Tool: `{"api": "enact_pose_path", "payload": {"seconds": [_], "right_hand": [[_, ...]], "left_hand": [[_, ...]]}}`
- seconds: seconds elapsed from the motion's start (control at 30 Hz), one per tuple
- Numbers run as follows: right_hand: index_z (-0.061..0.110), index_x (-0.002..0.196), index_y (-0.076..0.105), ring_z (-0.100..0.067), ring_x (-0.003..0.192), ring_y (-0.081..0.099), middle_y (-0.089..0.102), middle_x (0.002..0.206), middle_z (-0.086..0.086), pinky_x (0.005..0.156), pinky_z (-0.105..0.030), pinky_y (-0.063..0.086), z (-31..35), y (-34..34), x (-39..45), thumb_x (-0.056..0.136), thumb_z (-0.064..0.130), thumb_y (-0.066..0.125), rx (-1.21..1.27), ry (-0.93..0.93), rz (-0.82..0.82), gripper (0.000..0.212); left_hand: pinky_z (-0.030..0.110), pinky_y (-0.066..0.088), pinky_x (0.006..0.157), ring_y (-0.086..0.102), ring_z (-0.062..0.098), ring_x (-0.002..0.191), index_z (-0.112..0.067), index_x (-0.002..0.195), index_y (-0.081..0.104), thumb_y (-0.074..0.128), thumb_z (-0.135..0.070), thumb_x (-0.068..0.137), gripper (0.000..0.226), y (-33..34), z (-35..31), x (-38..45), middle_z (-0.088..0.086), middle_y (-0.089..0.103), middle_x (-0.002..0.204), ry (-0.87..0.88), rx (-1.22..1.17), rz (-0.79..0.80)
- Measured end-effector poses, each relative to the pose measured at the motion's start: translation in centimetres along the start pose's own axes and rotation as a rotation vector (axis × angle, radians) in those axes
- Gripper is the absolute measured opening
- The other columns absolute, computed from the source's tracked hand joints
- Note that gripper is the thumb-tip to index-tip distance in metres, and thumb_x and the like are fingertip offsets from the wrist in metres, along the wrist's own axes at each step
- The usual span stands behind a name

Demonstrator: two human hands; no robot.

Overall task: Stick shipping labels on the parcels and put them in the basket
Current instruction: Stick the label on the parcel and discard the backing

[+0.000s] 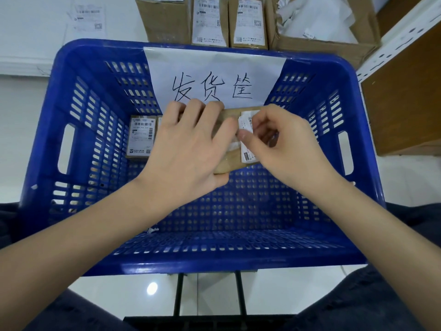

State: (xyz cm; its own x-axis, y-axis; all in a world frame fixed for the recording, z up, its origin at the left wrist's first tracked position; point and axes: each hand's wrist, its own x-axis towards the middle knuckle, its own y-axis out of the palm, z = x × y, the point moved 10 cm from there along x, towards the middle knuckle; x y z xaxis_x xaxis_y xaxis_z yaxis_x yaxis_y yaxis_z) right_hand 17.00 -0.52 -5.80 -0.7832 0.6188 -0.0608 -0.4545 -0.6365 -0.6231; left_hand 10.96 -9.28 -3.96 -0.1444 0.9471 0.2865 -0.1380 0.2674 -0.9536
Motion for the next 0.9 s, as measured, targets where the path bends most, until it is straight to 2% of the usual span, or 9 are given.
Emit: {"api": "enact_pose_path", "payload": {"seconds": [0.1, 0.23, 0.37, 0.5, 0.6, 0.7, 0.77, 0.83, 0.9], "right_hand": [[0.018, 0.078, 0.053, -0.005, 0.057, 0.049, 0.055, 0.066, 0.007, 0.060, -0.019, 0.040, -0.6, 0.6, 0.0, 0.087, 0.020, 0.067, -0.014, 0.030, 0.042, 0.017], [0.022, 0.071, 0.048, -0.004, 0.052, 0.042, 0.050, 0.062, 0.006, 0.054, -0.014, 0.036, -0.8, 0.1, 0.3, 0.087, 0.012, 0.067, 0.125, 0.084, 0.067, 0.026], [0.016, 0.074, 0.051, -0.014, 0.058, 0.046, 0.053, 0.066, -0.007, 0.055, -0.019, 0.039, -0.4, -0.4, 0.4, 0.087, 0.007, 0.066, 0.231, 0.071, 0.061, 0.022], [0.017, 0.074, 0.052, -0.020, 0.060, 0.048, 0.054, 0.066, -0.009, 0.057, -0.024, 0.040, -0.2, -1.0, 0.4, 0.087, 0.006, 0.066, 0.265, 0.047, 0.040, 0.022], [0.011, 0.076, 0.054, -0.037, 0.063, 0.051, 0.058, 0.071, -0.025, 0.057, -0.034, 0.044, 0.2, -1.8, 0.4, 0.086, 0.005, 0.067, 0.307, 0.009, 0.014, 0.018], [0.007, 0.076, 0.054, -0.039, 0.062, 0.050, 0.056, 0.075, -0.035, 0.053, -0.030, 0.047, 0.2, -2.2, 0.4, 0.086, 0.002, 0.066, 0.370, -0.003, 0.008, 0.016], [0.009, 0.075, 0.054, -0.030, 0.062, 0.047, 0.054, 0.070, -0.029, 0.053, -0.025, 0.046, -0.2, -2.2, 0.3, 0.084, 0.006, 0.066, 0.416, 0.017, 0.007, 0.015], [0.011, 0.074, 0.054, -0.024, 0.062, 0.046, 0.053, 0.064, -0.013, 0.054, -0.022, 0.046, -0.2, -2.2, 0.3, 0.080, 0.012, 0.065, 0.452, 0.023, 0.005, 0.012], [0.011, 0.075, 0.053, -0.019, 0.059, 0.046, 0.051, 0.061, -0.002, 0.054, -0.019, 0.045, 0.0, -2.4, 0.3, 0.080, 0.010, 0.064, 0.494, 0.013, 0.007, 0.011]], "left_hand": [[0.043, 0.030, 0.074, 0.057, 0.034, 0.086, -0.006, 0.105, 0.053, 0.071, -0.041, 0.059, 0.062, 0.4, -0.4, -0.3, 0.017, 0.061, 0.111, 0.016, -0.005, 0.024], [0.044, 0.032, 0.073, 0.057, 0.034, 0.086, -0.006, 0.106, 0.053, 0.071, -0.043, 0.062, 0.061, 0.0, -0.2, -0.1, 0.017, 0.061, 0.112, 0.005, -0.022, -0.006], [0.043, 0.035, 0.074, 0.058, 0.034, 0.088, -0.007, 0.109, 0.053, 0.069, -0.046, 0.067, 0.060, -0.6, -0.1, 0.1, 0.017, 0.062, 0.112, 0.003, -0.053, -0.055], [0.042, 0.035, 0.074, 0.058, 0.034, 0.089, -0.008, 0.110, 0.052, 0.067, -0.048, 0.069, 0.059, -0.7, 0.3, 0.2, 0.015, 0.062, 0.112, -0.018, -0.069, -0.070], [0.041, 0.035, 0.072, 0.058, 0.033, 0.088, -0.006, 0.106, 0.059, 0.065, -0.047, 0.068, 0.057, -0.8, 0.7, 0.4, 0.015, 0.062, 0.111, -0.035, -0.082, -0.076], [0.041, 0.034, 0.072, 0.056, 0.033, 0.087, -0.006, 0.107, 0.059, 0.065, -0.049, 0.064, 0.062, -0.5, 1.3, 0.4, 0.013, 0.061, 0.110, -0.069, -0.125, -0.062], [0.040, 0.033, 0.073, 0.055, 0.032, 0.088, -0.007, 0.110, 0.057, 0.065, -0.050, 0.061, 0.066, -0.2, 1.6, 0.4, 0.011, 0.060, 0.110, -0.080, -0.144, -0.044], [0.040, 0.031, 0.073, 0.054, 0.031, 0.089, -0.009, 0.112, 0.053, 0.064, -0.051, 0.059, 0.068, -0.2, 1.7, 0.4, 0.010, 0.060, 0.110, -0.081, -0.148, -0.041], [0.039, 0.030, 0.074, 0.052, 0.031, 0.090, -0.011, 0.114, 0.048, 0.062, -0.051, 0.059, 0.070, -0.3, 2.0, 0.5, 0.011, 0.059, 0.111, -0.087, -0.147, -0.050]]}}
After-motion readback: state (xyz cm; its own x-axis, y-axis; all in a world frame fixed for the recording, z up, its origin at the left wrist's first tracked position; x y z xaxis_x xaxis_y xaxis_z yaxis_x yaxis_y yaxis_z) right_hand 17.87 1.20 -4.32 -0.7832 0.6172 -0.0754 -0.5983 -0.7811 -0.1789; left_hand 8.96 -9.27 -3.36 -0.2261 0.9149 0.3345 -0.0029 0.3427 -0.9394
